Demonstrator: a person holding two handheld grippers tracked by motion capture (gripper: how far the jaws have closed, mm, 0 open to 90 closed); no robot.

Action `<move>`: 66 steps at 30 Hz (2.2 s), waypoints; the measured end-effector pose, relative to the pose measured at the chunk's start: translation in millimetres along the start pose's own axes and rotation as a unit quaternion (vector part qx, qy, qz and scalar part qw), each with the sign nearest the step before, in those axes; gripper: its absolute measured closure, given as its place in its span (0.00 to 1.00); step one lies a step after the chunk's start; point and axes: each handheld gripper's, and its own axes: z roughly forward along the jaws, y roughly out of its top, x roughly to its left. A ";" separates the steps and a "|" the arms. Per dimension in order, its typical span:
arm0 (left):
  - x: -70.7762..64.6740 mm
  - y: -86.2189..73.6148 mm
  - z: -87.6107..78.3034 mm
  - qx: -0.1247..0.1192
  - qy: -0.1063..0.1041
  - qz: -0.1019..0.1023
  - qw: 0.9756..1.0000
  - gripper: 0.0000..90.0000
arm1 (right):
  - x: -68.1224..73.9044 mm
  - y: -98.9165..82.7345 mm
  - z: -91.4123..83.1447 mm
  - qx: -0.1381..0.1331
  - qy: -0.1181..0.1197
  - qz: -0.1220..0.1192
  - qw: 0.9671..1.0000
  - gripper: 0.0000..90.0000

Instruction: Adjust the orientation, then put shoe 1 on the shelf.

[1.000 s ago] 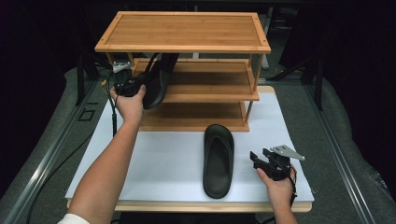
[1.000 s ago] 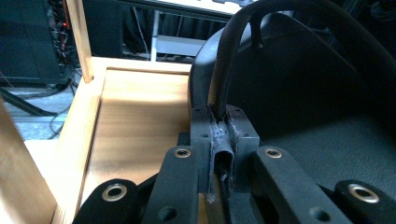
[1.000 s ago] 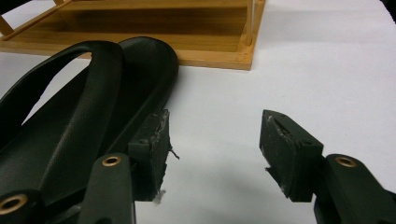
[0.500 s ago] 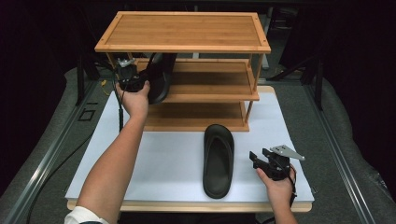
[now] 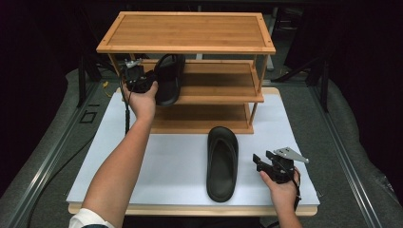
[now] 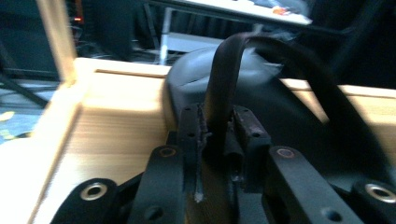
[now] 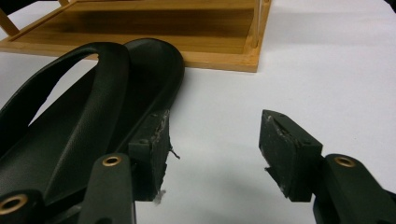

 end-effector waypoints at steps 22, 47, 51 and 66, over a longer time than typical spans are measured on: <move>-18.8 0.8 -37.5 -0.007 -0.075 0.034 0.997 0.57 | 30.8 2.6 -3.4 -0.017 0.039 -0.033 0.999 0.51; 29.3 -48.7 -112.6 -0.009 -0.120 0.036 0.992 0.60 | 71.8 -12.0 26.3 0.072 0.060 -0.098 0.991 0.63; 34.9 -63.4 -117.7 0.008 -0.122 0.045 0.991 0.62 | 70.8 -10.7 24.6 0.068 0.040 -0.103 0.992 0.72; 54.0 -106.6 -135.1 0.015 -0.131 0.032 0.991 0.64 | 52.3 -7.4 24.6 0.048 0.013 -0.095 0.994 0.87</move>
